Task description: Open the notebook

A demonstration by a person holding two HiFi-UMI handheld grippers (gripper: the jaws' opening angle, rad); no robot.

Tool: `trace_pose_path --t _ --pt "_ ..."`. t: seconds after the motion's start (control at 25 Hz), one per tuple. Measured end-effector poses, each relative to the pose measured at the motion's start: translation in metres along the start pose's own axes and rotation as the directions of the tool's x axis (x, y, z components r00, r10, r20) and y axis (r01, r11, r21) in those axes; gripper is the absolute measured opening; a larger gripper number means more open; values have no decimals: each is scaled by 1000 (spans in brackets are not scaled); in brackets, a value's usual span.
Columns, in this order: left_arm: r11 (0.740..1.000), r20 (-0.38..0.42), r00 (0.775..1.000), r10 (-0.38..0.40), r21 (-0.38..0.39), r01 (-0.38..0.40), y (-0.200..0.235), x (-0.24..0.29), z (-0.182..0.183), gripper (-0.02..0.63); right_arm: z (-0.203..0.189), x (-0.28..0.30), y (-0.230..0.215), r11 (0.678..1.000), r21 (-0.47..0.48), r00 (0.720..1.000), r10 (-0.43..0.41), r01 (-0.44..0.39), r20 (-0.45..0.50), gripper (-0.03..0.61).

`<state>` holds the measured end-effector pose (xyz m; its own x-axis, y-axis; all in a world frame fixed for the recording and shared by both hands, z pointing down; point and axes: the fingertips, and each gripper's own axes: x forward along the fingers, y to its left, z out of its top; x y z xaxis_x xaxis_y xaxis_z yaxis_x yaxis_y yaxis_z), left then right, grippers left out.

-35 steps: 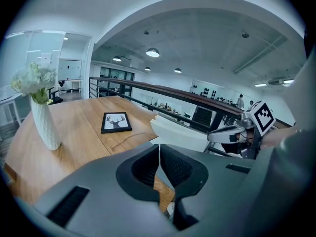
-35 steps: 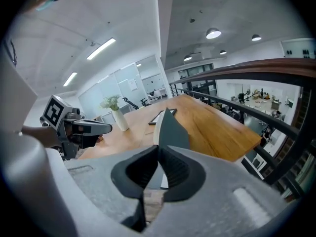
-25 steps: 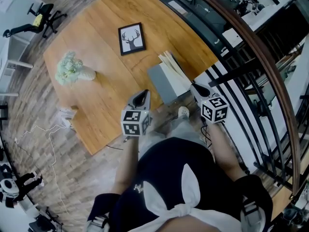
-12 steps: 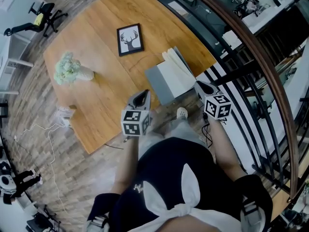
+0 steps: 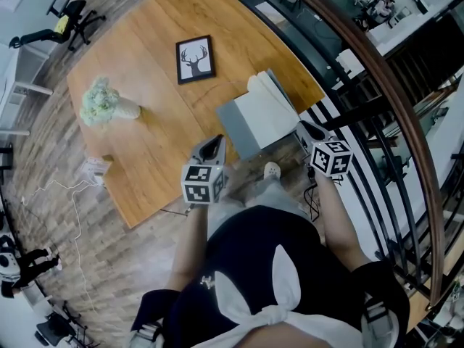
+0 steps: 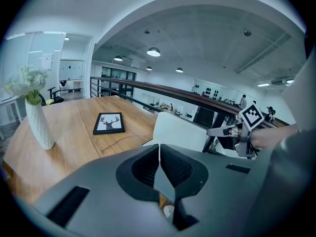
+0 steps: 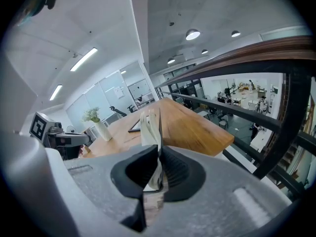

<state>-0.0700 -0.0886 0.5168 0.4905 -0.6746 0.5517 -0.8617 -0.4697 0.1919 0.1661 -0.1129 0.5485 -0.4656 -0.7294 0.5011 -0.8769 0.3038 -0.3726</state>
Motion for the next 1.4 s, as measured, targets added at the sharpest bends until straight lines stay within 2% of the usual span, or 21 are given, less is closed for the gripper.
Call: trace_pose_path --t 0.44,0.88,1.4 --pt "1000 -2 1000 16 -9 -16 -18 22 8 25 3 5 -34 999 30 999 20 -19 -25 31" --pt "997 2 999 53 -58 -52 -30 34 9 25 1 14 -63 996 70 997 51 -48 -56 32" --pt "994 17 996 87 -66 -86 -37 40 9 25 -10 23 -92 990 128 995 63 -53 -74 34"
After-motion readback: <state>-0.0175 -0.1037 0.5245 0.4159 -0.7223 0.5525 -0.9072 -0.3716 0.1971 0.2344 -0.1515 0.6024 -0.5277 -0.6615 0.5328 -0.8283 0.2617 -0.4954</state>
